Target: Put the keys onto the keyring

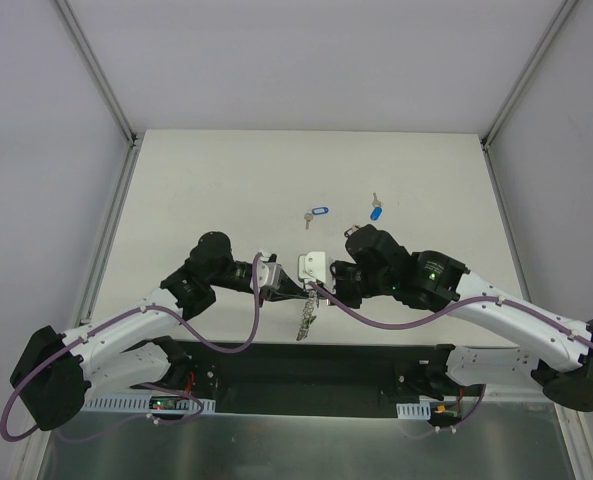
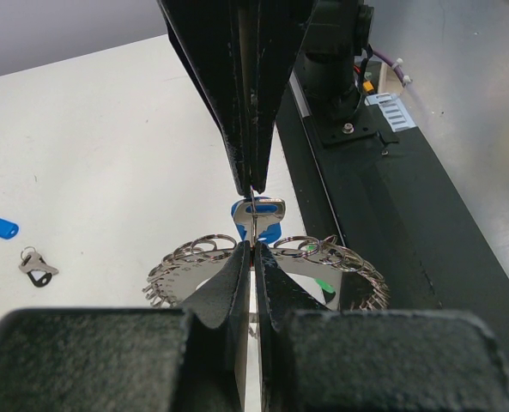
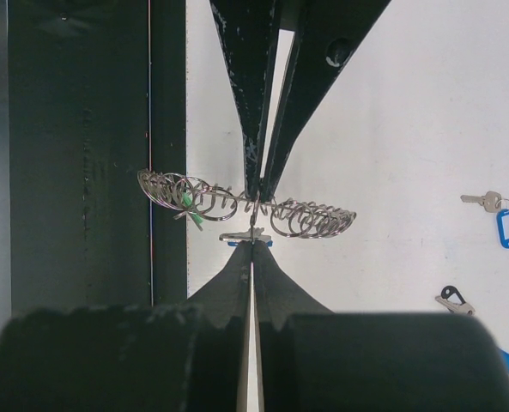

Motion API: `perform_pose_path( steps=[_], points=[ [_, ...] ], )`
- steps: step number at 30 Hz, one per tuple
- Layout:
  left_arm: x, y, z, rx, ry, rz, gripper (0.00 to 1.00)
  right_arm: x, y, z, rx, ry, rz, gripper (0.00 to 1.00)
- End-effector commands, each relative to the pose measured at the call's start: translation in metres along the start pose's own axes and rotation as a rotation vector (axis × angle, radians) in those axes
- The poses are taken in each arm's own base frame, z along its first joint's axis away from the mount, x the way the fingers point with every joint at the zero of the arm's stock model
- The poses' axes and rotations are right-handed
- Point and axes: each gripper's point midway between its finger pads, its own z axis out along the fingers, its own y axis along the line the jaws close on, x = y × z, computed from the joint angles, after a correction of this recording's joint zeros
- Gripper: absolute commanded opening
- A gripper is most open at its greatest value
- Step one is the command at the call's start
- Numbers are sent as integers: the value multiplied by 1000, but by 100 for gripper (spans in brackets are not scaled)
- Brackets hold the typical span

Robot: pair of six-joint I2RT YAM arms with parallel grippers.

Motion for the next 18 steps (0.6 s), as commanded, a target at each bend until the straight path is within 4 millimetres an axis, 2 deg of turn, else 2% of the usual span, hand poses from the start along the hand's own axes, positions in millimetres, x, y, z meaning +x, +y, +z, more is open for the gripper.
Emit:
perform_pose_path(
  steps=[1,18],
  points=[
    [-34,1,3,32,-79,99,0,-7,3,3,-14,-30,-1,1],
    [-36,4,5,22,-87,83,0,-7,5,7,-28,-31,6,1]
  ],
)
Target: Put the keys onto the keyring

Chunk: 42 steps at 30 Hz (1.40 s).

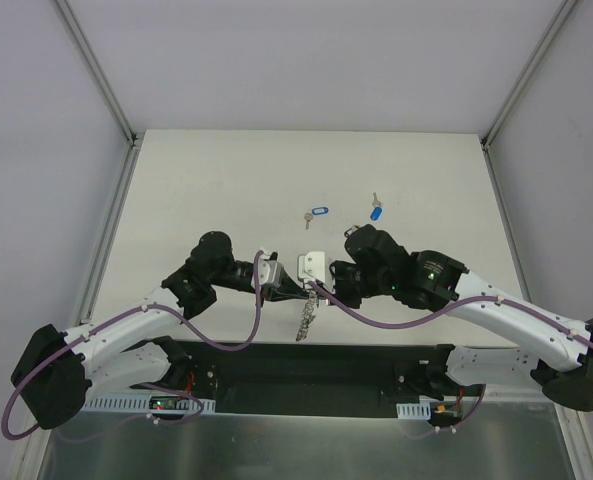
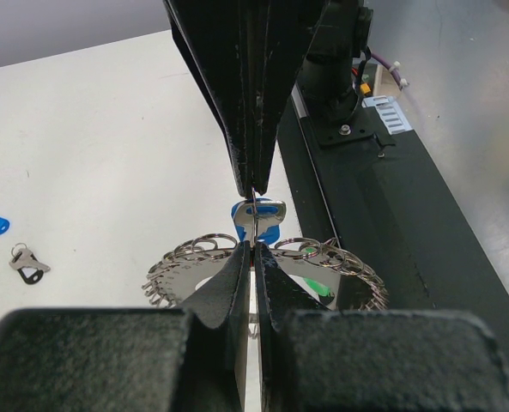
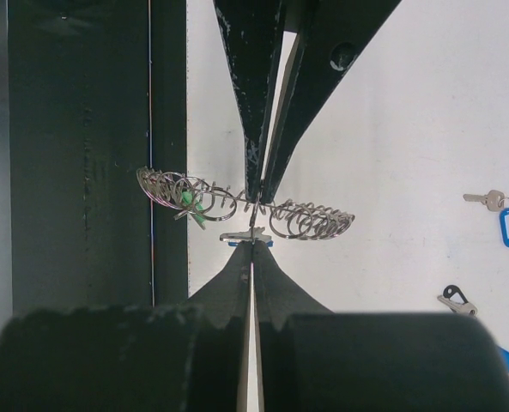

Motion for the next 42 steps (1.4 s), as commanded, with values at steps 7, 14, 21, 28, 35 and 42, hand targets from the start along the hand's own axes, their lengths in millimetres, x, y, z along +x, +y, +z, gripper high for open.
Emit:
perform_pose_path(
  steps=[7,14,21,28,35,42],
  points=[
    [-40,5,4,12,-98,110,0,-6,4,8,-24,-24,5,1],
    [-41,5,4,7,-103,106,0,-7,2,9,-10,-25,12,1],
    [-40,7,4,0,-101,93,0,-10,4,9,-17,-36,8,1],
    [-37,22,6,-73,-68,-15,0,-11,2,2,-4,-40,-4,1],
    [-46,28,-1,-152,-50,-77,0,-8,1,3,16,-16,-17,3],
    [-42,32,-3,-203,-48,-179,0,-6,0,1,52,6,-45,3]
  ],
)
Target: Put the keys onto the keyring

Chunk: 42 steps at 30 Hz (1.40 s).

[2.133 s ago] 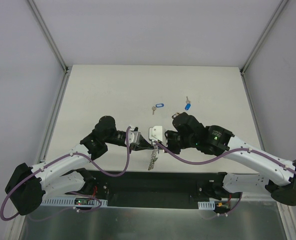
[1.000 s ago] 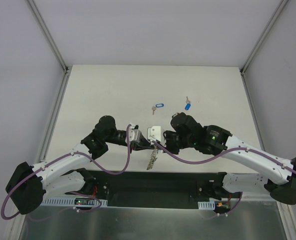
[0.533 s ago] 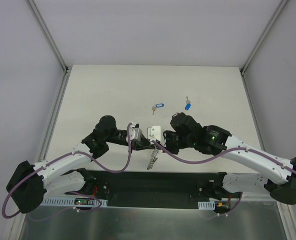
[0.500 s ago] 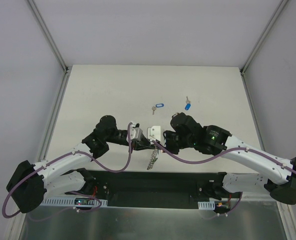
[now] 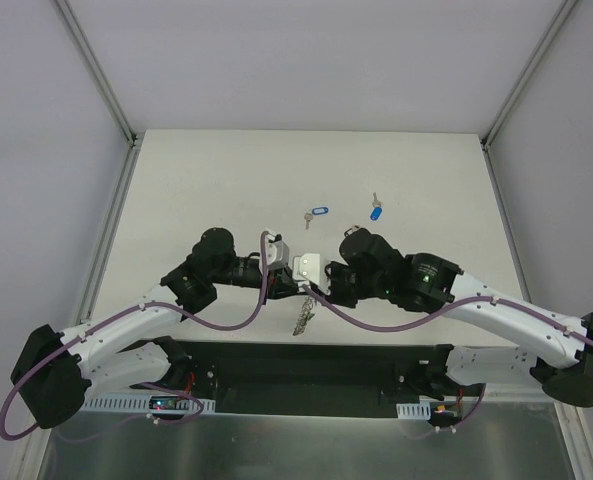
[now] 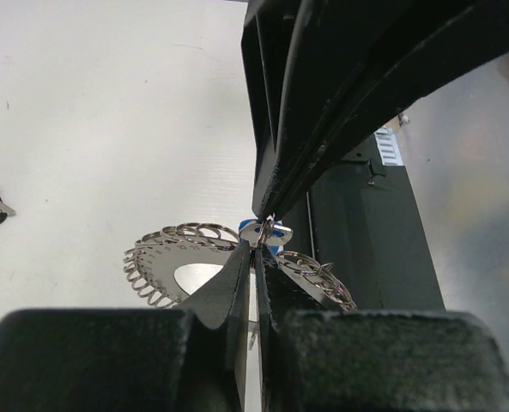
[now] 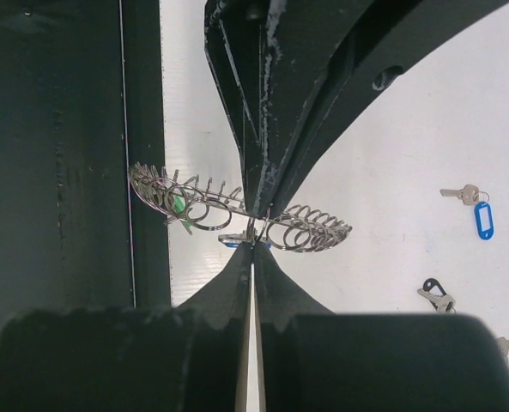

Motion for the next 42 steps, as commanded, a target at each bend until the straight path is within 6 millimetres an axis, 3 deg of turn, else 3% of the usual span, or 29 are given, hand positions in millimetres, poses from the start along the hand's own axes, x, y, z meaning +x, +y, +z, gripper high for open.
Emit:
perform_pose_path(
  steps=[1,20,26,27,30,39,42],
  points=[
    [-42,7,-1,-66,-95,-3,0,-5,5,-6,5,-10,-30,3],
    [-68,14,-7,-144,-279,-16,0,7,-6,0,139,57,-60,3],
    [-58,15,-11,-168,-362,-38,0,1,-10,2,170,7,-37,1],
    [-67,13,-13,-164,-407,-14,0,-1,-10,3,170,4,-36,1],
    [-68,13,-16,-173,-449,7,0,-2,-12,5,169,9,-35,1],
    [-65,13,-17,-176,-487,21,0,-7,-14,6,172,12,-37,1],
    [-62,13,-18,-182,-482,22,4,-7,-17,2,183,19,-39,1]
  ],
)
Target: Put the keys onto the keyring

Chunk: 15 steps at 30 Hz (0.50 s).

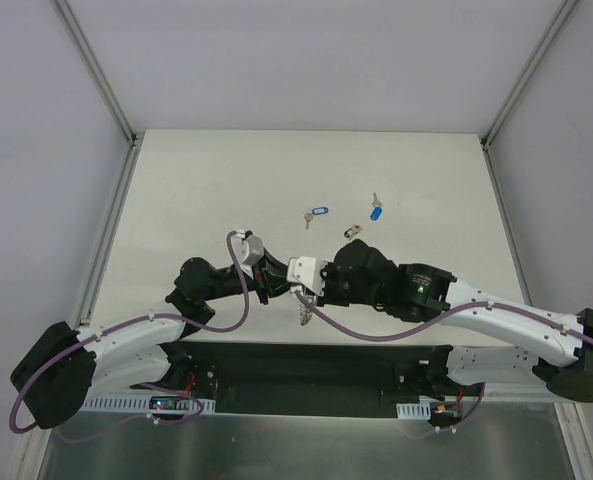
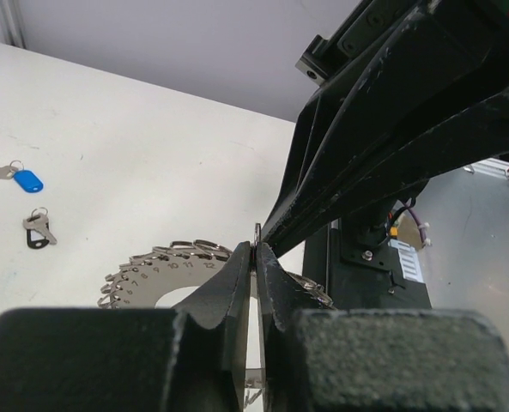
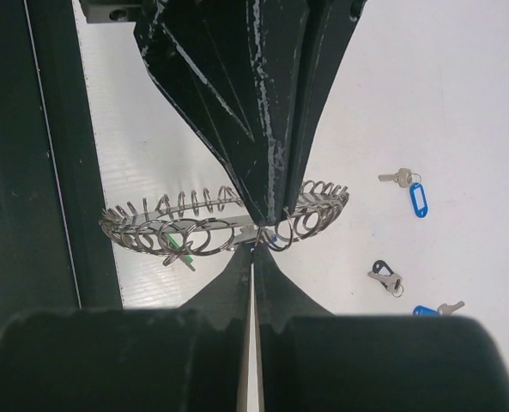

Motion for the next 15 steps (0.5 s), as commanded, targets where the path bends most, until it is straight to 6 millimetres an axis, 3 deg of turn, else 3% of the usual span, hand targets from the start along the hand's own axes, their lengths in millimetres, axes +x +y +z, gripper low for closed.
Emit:
perform_pose_path(
  steps=[1,5,15],
  points=[
    [-45,-11,2,27,-170,106,8,-8,-1,-7,-1,-1,7,1],
    [-38,-9,0,11,-134,106,18,-5,-2,-11,-11,34,-24,1],
    [-21,-4,-6,-7,-36,177,33,1,0,-16,-52,96,-65,1]
  ],
)
